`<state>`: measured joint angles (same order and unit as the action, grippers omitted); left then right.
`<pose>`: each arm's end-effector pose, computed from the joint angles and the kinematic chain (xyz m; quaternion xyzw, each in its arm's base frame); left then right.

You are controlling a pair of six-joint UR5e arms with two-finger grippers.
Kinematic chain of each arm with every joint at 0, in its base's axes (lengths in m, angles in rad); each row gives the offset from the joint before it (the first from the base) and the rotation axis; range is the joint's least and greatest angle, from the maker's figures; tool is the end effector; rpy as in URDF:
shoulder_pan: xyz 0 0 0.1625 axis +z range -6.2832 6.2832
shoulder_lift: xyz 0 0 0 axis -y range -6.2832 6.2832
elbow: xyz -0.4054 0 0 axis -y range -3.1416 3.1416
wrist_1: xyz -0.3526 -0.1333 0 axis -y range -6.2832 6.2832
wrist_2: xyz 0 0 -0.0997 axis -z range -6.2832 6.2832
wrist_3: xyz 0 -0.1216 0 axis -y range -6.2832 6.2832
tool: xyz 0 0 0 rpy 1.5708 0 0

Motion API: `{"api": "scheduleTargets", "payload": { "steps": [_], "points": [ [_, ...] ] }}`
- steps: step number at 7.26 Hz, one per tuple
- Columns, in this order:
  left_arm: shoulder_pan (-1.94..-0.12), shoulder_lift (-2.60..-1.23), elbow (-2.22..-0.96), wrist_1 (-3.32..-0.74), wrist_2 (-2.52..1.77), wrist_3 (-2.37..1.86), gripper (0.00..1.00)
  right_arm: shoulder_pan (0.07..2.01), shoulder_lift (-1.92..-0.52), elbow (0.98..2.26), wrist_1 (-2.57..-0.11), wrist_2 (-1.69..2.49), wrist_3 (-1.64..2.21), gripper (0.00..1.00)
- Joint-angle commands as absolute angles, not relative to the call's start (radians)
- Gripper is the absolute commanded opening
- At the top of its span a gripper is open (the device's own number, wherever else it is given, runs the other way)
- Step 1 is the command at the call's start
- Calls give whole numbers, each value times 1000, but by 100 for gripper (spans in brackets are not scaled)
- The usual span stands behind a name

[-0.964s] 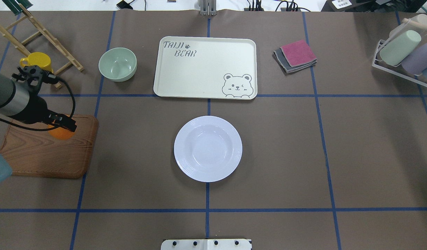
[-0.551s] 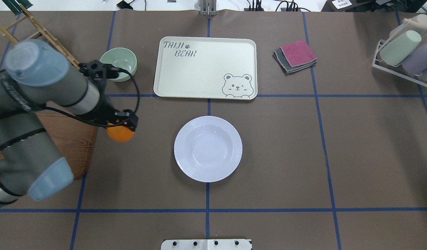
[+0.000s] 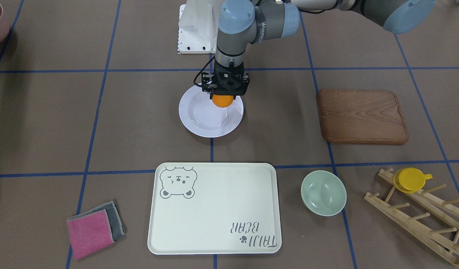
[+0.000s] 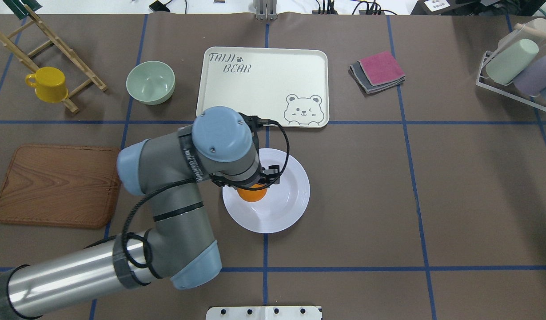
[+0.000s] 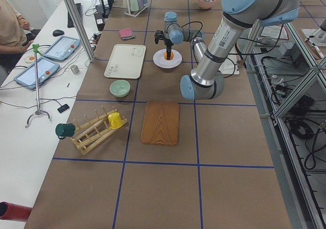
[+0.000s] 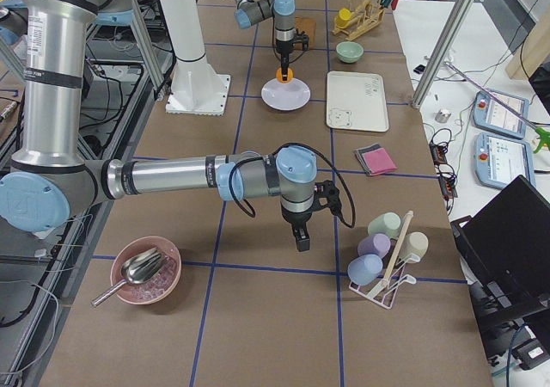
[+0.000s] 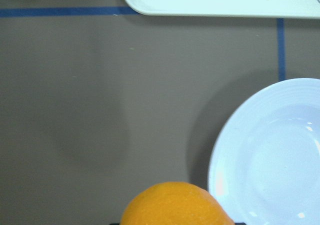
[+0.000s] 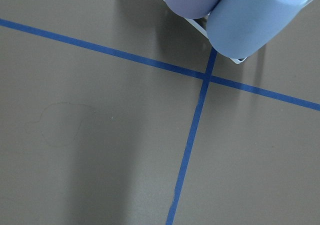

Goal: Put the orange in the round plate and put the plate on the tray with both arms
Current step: 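Carry the orange with the left gripper onto the white plate and release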

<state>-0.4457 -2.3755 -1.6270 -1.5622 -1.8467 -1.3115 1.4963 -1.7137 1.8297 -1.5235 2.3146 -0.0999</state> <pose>0.5665 -0.3817 0.1781 0.0238 0.4275 -0.0273 0.9033 0.0207 -0.4081 0.5950 0.0806 -0.3612 -0.1104 0.9224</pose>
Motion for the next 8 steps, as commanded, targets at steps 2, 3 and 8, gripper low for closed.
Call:
{"api": "scheduleTargets", "payload": {
  "steps": [2,3,8],
  "points": [
    [-437,-2430,-1493,-1636,-1793,-1342,18,1494,-1713,1830,-1523,2313,-100,100],
    [-433,-2427,-1490,-1652,-1793,-1341,64,1493,-1712,1830,-1522,2316,-100,100],
    [-478,-2357,-1680,-1549,-1842,-1208,100,1477,-1712,1844,-1392,2404,-100,100]
  ]
}}
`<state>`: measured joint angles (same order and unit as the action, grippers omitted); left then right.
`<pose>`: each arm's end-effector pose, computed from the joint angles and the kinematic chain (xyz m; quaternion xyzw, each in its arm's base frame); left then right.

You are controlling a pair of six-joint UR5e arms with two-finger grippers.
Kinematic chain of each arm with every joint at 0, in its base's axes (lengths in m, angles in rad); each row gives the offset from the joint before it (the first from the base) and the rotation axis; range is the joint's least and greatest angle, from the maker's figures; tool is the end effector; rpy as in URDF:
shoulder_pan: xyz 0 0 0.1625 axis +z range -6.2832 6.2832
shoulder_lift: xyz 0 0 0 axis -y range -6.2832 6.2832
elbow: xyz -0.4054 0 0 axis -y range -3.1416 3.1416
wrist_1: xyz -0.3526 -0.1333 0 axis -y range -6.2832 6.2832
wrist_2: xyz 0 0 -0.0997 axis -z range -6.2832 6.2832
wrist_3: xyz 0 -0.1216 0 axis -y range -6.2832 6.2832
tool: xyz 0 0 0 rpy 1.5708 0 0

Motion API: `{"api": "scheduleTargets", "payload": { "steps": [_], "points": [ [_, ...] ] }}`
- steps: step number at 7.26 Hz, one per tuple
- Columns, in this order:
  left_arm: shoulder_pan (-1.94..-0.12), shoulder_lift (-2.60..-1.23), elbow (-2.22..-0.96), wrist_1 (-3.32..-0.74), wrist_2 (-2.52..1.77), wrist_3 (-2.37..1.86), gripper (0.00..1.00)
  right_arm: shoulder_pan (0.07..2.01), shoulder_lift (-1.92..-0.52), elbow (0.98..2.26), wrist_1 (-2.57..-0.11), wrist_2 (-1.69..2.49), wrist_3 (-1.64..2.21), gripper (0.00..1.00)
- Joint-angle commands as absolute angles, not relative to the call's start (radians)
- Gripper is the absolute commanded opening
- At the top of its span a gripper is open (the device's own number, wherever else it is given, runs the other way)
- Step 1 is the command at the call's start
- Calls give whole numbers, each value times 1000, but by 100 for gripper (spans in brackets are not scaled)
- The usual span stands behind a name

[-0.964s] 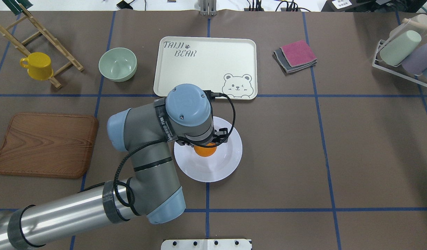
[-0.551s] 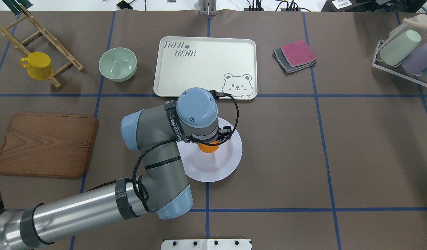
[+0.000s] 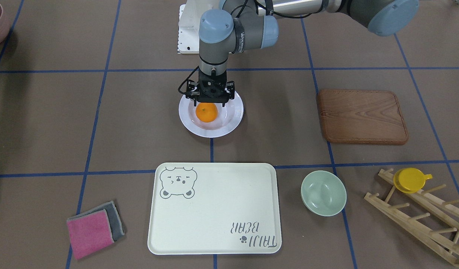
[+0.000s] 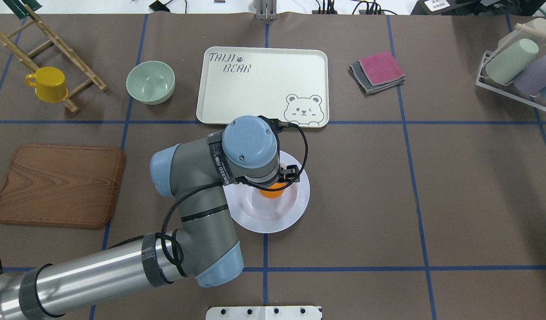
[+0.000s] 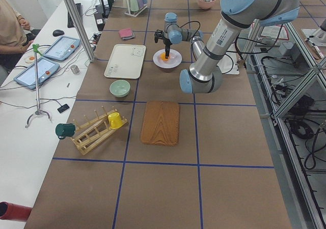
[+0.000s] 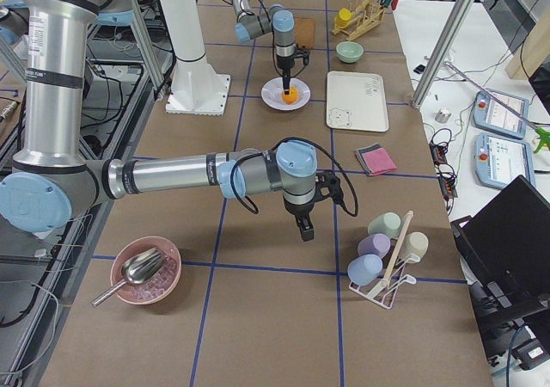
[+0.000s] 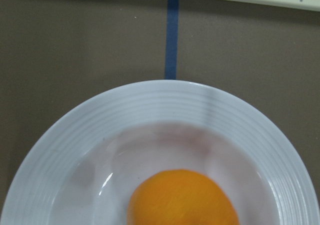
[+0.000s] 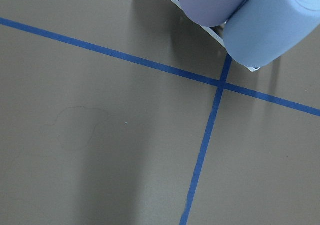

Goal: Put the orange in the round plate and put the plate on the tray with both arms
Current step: 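Withdraw the left arm to rest while the right arm moves in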

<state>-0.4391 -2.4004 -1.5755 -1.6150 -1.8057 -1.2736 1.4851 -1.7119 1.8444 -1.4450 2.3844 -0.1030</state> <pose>0.5804 -0.3886 0.1737 0.0530 0.4322 -0.0140 0.9001 0.0096 -0.4126 0.5726 0.1217 -0.3913 -0.1365 0.9019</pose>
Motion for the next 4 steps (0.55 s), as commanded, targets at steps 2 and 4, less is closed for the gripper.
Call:
{"api": "scheduleTargets", "payload": {
  "steps": [2,4],
  "points": [
    [-642,-2153,-1967,-1342,-1965,-881,100,1410,-1675,1867,-1370,2404,104,100],
    [-846,-1986,-2020,-1284,-2026,-569,100,1278,-1640,1904,-1226,2393,472,100]
  ]
}}
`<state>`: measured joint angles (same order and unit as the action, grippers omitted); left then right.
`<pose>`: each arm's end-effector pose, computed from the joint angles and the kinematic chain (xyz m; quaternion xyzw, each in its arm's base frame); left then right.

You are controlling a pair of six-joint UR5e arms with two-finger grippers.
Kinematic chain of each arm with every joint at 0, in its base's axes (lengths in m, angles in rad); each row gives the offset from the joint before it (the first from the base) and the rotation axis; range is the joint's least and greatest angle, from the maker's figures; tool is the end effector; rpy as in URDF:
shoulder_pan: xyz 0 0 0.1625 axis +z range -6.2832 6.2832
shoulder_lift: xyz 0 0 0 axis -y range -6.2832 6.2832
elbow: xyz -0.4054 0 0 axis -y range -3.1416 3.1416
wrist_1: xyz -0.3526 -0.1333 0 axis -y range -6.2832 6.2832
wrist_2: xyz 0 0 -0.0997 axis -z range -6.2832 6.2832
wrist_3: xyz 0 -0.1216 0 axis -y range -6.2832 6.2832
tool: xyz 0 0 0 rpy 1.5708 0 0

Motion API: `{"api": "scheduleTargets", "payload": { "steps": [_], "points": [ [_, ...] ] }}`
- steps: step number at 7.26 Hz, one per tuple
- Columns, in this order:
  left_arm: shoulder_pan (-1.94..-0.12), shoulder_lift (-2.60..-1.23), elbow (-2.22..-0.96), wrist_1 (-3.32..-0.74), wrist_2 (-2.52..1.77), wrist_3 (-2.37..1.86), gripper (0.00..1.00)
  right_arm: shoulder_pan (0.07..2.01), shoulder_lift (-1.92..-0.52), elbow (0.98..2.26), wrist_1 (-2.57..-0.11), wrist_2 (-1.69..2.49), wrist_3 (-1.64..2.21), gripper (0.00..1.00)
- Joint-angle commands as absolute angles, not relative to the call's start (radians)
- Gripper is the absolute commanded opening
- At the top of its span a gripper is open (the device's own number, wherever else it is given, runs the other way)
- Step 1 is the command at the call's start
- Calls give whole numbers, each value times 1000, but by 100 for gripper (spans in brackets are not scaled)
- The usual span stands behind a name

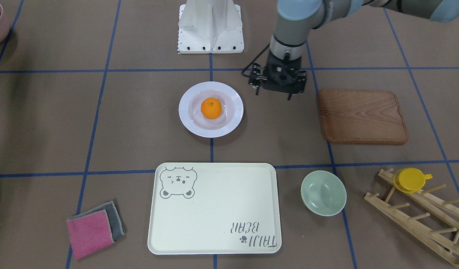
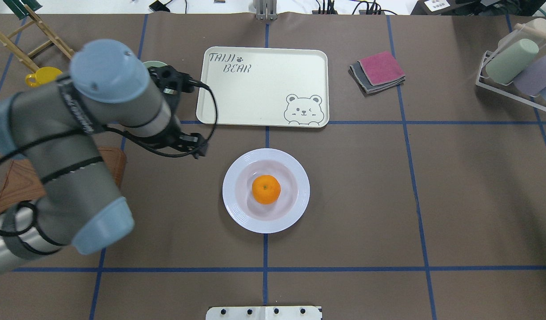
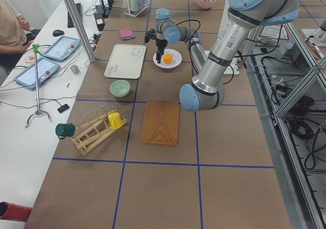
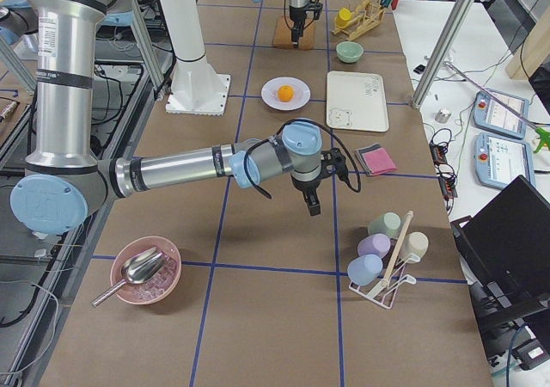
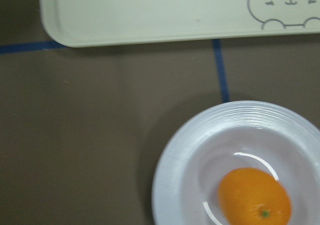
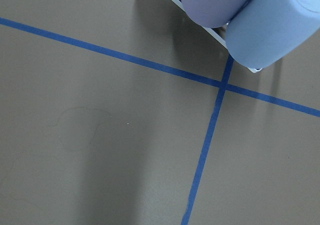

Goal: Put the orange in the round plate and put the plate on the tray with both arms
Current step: 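Withdraw the left arm to rest while the right arm moves in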

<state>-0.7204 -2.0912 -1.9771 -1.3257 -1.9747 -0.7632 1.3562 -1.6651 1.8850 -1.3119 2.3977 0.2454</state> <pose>0.3653 -0.4345 0.2563 0.0900 0.3672 0.1072 0.9195 -0.0493 -0.4318 0.5163 0.1224 -0.4295 -0.0816 0.8910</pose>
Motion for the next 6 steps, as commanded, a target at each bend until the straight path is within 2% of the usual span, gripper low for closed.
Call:
{"api": "scheduleTargets", "payload": {
  "steps": [1,2,4,6],
  "points": [
    [-982,-1885,-2023,-1287,-2102,-306,100,1202,-1608,1911,-1139,2384,667,100],
    [-1129,-1796,-2013,-1289,-2158,-59,100,1112,-1580,1949,-1081,2326,881,100],
    [-1401,-1697,-1874,-1285,-2291,325,100,906,-1520,2055,-1071,2142,1265,100],
    [-1575,-1622,-1781,-1293,-2295,403,100,701,-1471,2106,-1071,1935,1522,100]
  ]
}}
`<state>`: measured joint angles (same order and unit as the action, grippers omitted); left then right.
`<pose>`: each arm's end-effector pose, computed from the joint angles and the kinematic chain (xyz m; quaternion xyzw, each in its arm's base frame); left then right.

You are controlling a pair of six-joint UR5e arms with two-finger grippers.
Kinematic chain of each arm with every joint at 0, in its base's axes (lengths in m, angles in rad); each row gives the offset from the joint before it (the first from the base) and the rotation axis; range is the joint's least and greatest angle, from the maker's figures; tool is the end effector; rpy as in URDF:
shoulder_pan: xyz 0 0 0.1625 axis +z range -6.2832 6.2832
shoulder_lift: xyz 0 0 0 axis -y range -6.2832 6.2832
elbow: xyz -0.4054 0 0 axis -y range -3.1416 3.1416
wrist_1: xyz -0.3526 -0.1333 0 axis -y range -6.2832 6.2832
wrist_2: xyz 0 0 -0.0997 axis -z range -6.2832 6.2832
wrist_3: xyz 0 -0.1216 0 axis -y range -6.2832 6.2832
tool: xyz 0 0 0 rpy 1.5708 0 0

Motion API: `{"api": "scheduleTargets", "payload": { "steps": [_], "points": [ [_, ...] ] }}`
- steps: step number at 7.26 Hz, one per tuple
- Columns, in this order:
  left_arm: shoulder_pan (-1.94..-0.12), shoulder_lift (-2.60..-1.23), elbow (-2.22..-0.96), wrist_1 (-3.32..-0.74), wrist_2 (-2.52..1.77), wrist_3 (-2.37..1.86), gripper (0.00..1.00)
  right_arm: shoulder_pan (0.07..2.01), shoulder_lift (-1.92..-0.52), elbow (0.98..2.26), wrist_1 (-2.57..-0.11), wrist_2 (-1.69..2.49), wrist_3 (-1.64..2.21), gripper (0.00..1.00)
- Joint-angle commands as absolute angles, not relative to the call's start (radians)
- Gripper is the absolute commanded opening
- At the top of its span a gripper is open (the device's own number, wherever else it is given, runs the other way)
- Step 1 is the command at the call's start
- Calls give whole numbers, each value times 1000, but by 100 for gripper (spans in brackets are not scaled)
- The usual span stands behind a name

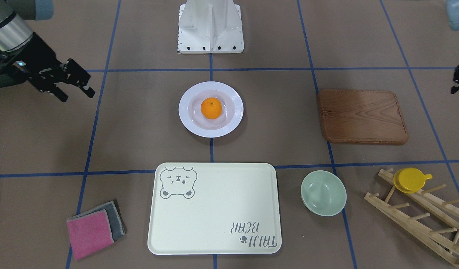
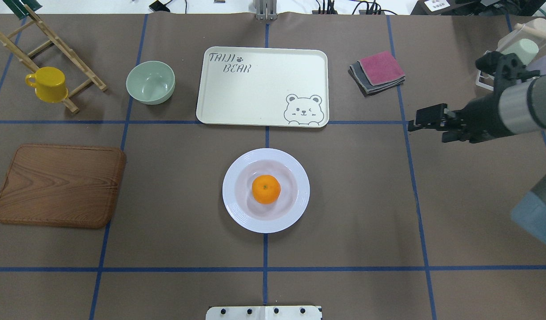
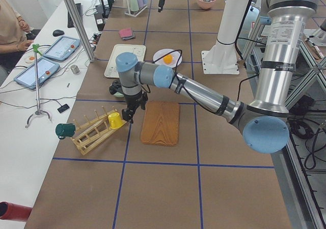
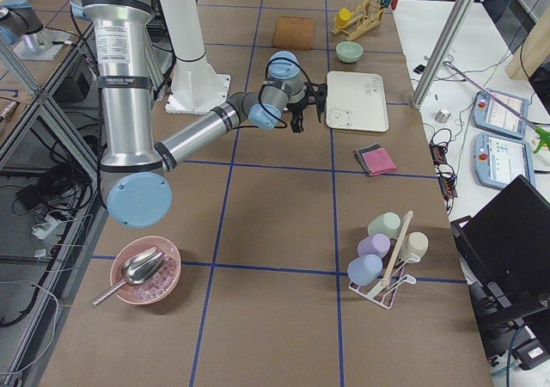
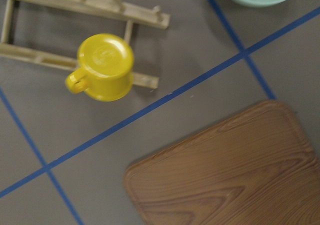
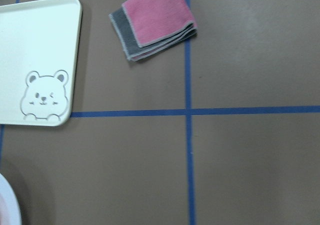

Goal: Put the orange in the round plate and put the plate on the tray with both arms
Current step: 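Reach the right gripper to the near rim of the white plate and grip it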

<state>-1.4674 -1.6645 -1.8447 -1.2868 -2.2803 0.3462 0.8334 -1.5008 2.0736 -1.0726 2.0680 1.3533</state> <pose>-0.0049 -0.4771 0.5230 0.0809 0.3398 0.2230 0.9101 -0.2578 -0.3958 0.3395 0.0650 -0.5340 0.1330 0.8324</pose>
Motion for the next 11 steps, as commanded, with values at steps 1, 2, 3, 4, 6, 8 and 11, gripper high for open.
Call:
{"api": "scheduleTargets", "payload": {
  "steps": [1,2,3,4,6,8,11],
  "points": [
    [-1603,-1623,-1751,-1295,-2302,282,100,595,-1462,2123,-1069,1801,1643,100],
    [-1603,-1628,-1759,-1298,-2321,109,100,480,-1444,2134,-1068,1658,1763,100],
    [-1603,-1615,-1761,-1296,-2356,107,100,350,-1424,2125,-1065,1471,1876,100],
    [-1603,-1615,-1761,-1295,-2358,107,100,265,-1381,2081,-1039,1351,1987,100],
    [-1603,-1614,-1756,-1295,-2370,104,100,189,-1263,1926,-1003,1246,2089,100],
    [-1603,-1609,-1759,-1295,-2372,100,100,179,-1250,1872,-1008,1243,2089,99],
    [-1603,-1597,-1763,-1293,-2399,98,100,186,-1193,1764,-1009,1243,2086,93]
  ]
}}
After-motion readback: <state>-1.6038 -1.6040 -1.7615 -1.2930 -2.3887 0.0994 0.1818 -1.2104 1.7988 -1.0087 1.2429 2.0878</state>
